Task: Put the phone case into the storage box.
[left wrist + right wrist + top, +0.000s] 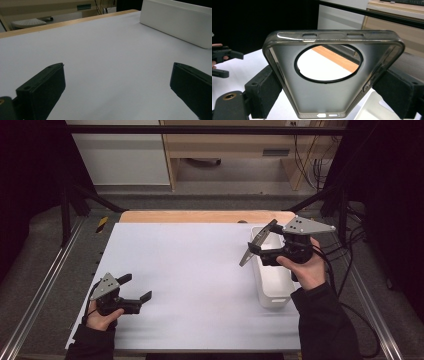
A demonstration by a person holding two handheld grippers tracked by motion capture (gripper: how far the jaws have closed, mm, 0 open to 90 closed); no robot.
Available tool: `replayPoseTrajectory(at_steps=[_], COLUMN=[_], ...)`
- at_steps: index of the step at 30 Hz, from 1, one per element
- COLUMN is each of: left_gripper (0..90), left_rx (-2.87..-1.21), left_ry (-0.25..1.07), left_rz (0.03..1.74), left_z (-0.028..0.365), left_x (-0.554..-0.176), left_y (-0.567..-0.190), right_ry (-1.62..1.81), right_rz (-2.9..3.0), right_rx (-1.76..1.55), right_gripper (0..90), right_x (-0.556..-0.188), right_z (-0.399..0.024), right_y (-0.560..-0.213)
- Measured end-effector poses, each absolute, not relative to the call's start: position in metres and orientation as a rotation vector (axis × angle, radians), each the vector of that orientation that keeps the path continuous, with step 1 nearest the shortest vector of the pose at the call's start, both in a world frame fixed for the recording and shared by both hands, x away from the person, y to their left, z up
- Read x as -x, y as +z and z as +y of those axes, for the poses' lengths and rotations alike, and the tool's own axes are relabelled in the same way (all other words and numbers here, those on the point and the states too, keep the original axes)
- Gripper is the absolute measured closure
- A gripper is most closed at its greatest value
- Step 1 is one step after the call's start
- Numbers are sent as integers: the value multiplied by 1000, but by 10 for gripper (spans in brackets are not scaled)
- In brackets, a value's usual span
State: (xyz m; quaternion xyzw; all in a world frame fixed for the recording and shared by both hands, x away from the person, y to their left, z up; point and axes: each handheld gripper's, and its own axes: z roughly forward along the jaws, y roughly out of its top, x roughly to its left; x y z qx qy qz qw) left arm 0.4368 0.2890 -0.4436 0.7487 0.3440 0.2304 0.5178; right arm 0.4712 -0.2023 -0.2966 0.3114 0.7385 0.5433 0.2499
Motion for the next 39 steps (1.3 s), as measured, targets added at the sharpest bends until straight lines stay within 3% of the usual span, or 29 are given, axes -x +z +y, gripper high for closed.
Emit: replayPoseTrajectory(at_steps=[39], left_gripper=[0], left_rx=[-1809], left_ry=[548], left_rz=[811], left_z=[286], left_x=[-437], left_y=[-444], right_ry=[1309], right_rz=[1810], right_rx=[-1085], right_gripper=[118], right_x=[-520], right_z=[-218], right_y=[-298])
